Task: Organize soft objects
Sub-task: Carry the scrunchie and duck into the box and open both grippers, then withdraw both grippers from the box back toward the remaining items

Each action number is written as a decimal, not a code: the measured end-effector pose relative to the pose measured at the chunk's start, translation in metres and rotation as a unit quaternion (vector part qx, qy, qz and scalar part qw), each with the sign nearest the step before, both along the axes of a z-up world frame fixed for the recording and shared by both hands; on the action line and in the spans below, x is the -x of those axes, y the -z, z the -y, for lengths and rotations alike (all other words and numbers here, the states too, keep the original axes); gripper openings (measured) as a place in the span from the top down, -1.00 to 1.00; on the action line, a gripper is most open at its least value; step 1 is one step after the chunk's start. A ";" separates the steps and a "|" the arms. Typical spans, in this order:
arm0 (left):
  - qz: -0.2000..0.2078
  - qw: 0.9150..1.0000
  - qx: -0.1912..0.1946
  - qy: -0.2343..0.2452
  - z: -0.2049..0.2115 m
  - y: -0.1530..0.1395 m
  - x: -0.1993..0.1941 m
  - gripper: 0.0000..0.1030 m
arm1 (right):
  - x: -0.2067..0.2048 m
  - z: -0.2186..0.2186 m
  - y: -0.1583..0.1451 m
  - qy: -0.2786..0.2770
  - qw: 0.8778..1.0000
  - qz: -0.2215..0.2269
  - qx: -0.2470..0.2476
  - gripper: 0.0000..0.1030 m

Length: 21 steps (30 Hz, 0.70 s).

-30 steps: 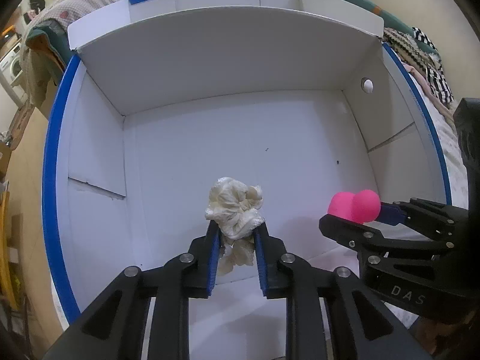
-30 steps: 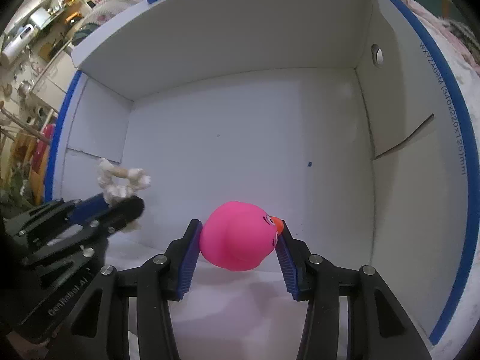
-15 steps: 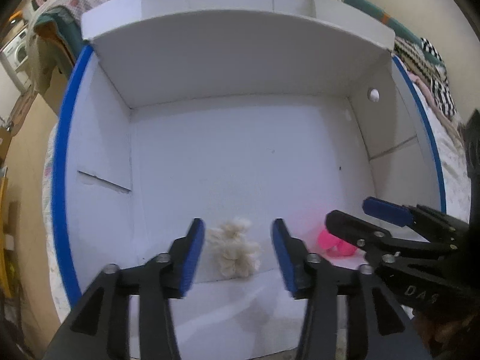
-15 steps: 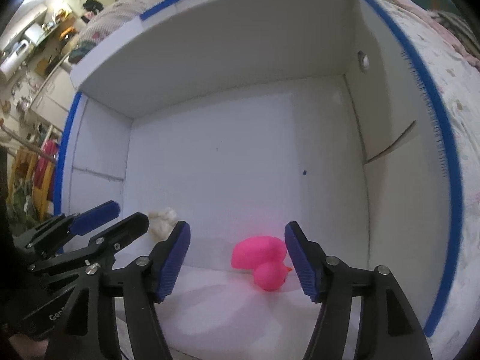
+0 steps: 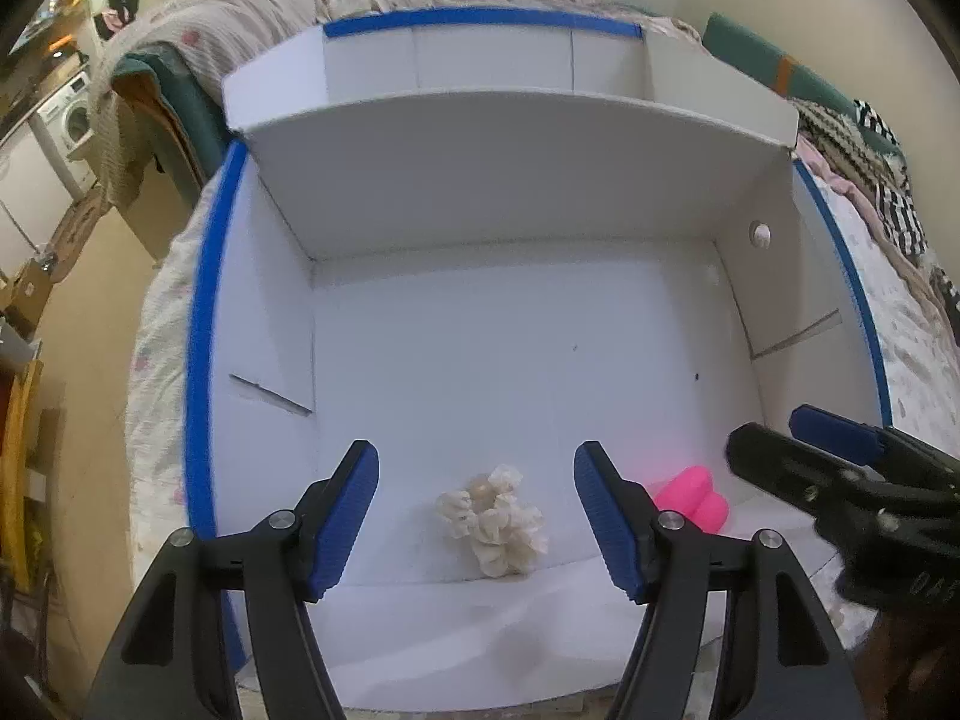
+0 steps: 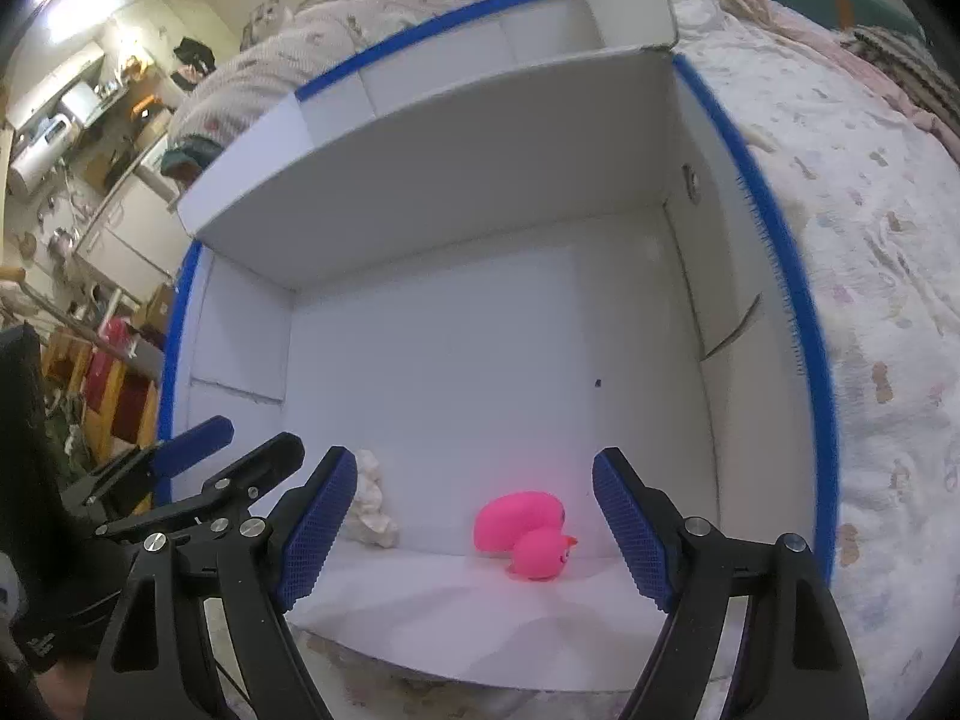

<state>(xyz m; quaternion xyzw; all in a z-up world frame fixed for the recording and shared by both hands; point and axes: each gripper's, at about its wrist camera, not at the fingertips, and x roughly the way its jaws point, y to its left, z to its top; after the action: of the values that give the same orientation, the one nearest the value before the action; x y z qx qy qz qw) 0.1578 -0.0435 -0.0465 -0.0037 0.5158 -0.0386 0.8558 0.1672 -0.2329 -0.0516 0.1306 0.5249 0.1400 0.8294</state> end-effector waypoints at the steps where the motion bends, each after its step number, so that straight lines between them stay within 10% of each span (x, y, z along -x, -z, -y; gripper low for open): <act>1: 0.004 1.000 0.001 -0.001 -0.001 -0.002 0.002 -0.26 | 0.001 0.003 -0.002 0.003 1.000 0.002 -0.003 -0.67; 6: 0.020 1.000 -0.004 -0.012 -0.008 -0.015 0.011 -0.26 | 0.006 0.012 -0.008 0.018 1.000 0.011 -0.018 -0.99; 21: 0.061 0.998 -0.002 -0.031 -0.035 -0.050 0.053 -0.37 | 0.049 0.020 -0.035 0.024 0.996 0.084 -0.008 -1.00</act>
<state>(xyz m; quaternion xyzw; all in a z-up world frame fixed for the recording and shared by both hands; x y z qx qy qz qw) 0.1050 -0.0090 0.0035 -0.0158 0.4626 -0.0108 0.8864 0.1184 -0.2531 -0.0161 0.1375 0.4492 0.1347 0.8724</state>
